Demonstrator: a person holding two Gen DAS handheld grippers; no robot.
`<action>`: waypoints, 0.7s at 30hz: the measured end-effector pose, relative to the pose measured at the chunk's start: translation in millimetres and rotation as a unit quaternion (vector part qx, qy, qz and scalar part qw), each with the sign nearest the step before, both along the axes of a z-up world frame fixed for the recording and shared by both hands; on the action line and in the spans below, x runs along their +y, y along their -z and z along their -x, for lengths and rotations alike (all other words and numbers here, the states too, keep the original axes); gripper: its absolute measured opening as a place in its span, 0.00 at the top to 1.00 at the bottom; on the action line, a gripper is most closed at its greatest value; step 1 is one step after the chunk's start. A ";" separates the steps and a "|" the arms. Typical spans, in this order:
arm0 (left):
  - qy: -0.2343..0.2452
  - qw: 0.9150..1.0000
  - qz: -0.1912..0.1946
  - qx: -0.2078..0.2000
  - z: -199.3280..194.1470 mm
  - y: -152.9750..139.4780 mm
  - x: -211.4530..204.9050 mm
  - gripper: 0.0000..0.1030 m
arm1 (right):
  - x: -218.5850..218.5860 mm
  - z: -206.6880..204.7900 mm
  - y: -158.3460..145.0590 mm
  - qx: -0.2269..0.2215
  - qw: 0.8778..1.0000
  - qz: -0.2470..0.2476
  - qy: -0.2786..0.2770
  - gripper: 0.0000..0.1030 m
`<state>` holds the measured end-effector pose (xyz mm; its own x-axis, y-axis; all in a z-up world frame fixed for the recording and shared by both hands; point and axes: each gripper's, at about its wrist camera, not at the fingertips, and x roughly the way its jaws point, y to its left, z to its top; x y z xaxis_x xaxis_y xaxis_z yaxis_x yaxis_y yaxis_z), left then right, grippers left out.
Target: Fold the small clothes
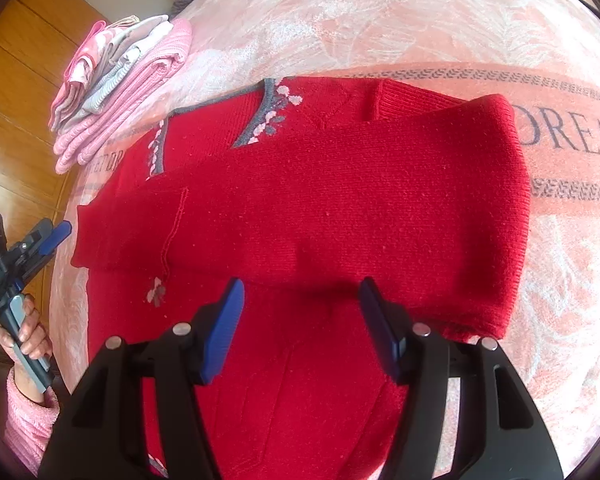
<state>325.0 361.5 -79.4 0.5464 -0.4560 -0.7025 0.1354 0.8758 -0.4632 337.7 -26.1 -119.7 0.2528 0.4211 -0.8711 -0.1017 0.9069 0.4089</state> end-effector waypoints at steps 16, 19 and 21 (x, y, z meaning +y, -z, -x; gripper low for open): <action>-0.108 0.990 -0.075 0.041 -2.3 20.3 93.1 0.45 | 113.0 -28.9 2.5 0.030 0.996 -0.062 -0.061 0.48; -0.148 0.983 -0.107 0.028 1.0 12.9 105.4 0.43 | 119.9 -33.5 12.8 0.041 0.996 -0.056 -0.052 0.50; -0.164 0.980 -0.106 0.034 1.0 15.0 114.1 0.43 | 124.1 -37.4 14.0 0.041 0.996 -0.061 -0.049 0.57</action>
<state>324.0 475.6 -94.4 0.5874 -0.1027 -0.8028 -0.1950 0.9447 -0.2636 375.1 98.0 -133.8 0.1365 0.5448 -0.8274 -0.1486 0.8370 0.5267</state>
